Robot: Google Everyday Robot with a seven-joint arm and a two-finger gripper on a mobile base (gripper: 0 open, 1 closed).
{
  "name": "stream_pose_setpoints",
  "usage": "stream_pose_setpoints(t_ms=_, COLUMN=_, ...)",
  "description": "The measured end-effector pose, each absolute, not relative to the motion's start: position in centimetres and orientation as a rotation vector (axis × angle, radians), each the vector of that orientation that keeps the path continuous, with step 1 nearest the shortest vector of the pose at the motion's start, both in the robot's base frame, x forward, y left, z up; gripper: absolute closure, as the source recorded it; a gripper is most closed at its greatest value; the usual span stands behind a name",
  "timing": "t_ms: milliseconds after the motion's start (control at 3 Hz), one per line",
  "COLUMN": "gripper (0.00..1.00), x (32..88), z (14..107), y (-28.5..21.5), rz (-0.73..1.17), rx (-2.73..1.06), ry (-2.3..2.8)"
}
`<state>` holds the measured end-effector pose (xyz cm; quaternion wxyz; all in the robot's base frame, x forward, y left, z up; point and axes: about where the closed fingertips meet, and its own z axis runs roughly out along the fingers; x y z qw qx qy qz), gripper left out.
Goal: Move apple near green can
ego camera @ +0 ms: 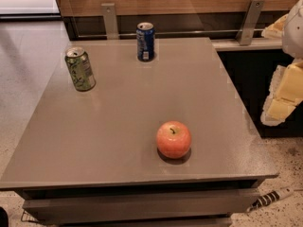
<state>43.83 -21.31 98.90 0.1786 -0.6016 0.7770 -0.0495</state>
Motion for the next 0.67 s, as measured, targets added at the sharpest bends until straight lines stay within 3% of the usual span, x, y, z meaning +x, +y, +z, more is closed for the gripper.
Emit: stream_pose_setpoints(t_ms=667, gripper=0.0, x=43.53, z=98.37, y=-20.86, rz=-0.053, rx=-1.678, ry=2.158)
